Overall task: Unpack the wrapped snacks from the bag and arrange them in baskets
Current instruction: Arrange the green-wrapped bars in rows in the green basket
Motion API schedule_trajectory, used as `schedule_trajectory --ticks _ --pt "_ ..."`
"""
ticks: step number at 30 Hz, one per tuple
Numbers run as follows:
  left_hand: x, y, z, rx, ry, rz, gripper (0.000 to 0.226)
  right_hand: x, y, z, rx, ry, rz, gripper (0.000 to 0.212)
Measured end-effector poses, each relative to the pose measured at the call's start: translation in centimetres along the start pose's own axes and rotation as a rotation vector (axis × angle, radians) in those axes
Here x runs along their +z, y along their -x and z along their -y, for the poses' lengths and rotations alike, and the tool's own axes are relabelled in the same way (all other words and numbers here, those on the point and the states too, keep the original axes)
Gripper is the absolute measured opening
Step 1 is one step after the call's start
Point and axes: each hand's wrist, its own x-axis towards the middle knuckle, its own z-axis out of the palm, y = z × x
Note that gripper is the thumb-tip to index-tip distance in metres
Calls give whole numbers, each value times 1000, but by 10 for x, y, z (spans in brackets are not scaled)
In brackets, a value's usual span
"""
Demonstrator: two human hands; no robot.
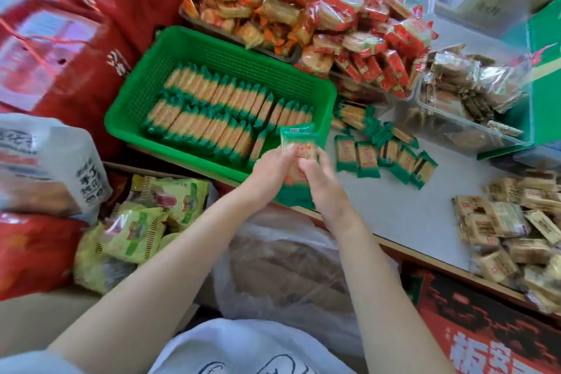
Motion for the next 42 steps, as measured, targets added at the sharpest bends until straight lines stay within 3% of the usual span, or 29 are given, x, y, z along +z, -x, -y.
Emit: schedule_trajectory --ticks 2,4,6,10,12,15,18,26,32,35,37,39,42 --pt "-41 -1 21 93 -272 -49 72 17 -17 10 26 146 -93 88" --pt "-82 -5 48 78 -679 -142 66 28 -38 23 95 326 -185 87" --pt "-111 -2 76 100 -930 -113 65 36 -60 36 209 579 -175 87" --pt "-123 -4 98 216 -1034 -27 60 58 -102 52 413 1139 -51 66" --pt "-124 -6 101 237 -1013 -30 65 67 -118 46 521 1246 29 65" --pt "-126 -6 107 291 -1003 -52 77 74 -130 20 558 1144 -146 92" --pt "-126 -9 111 302 -975 -63 66 78 -134 -10 440 1015 -379 105" --pt "-124 -7 113 312 -977 -92 59 83 -135 -31 364 894 -356 98" --pt "-122 -7 112 266 -990 -107 67 83 -141 -30 402 925 -272 110" --pt "-119 -7 104 214 -1001 -123 79 74 -132 -25 332 863 -224 108" --pt "-114 -9 94 159 -981 -117 75 60 -116 -21 266 771 -177 97" --pt "-97 -11 80 148 -925 -84 58 38 -92 -13 141 622 -163 66" --pt "-42 -7 58 387 -764 -151 40 -8 -54 0 -69 410 -206 19"
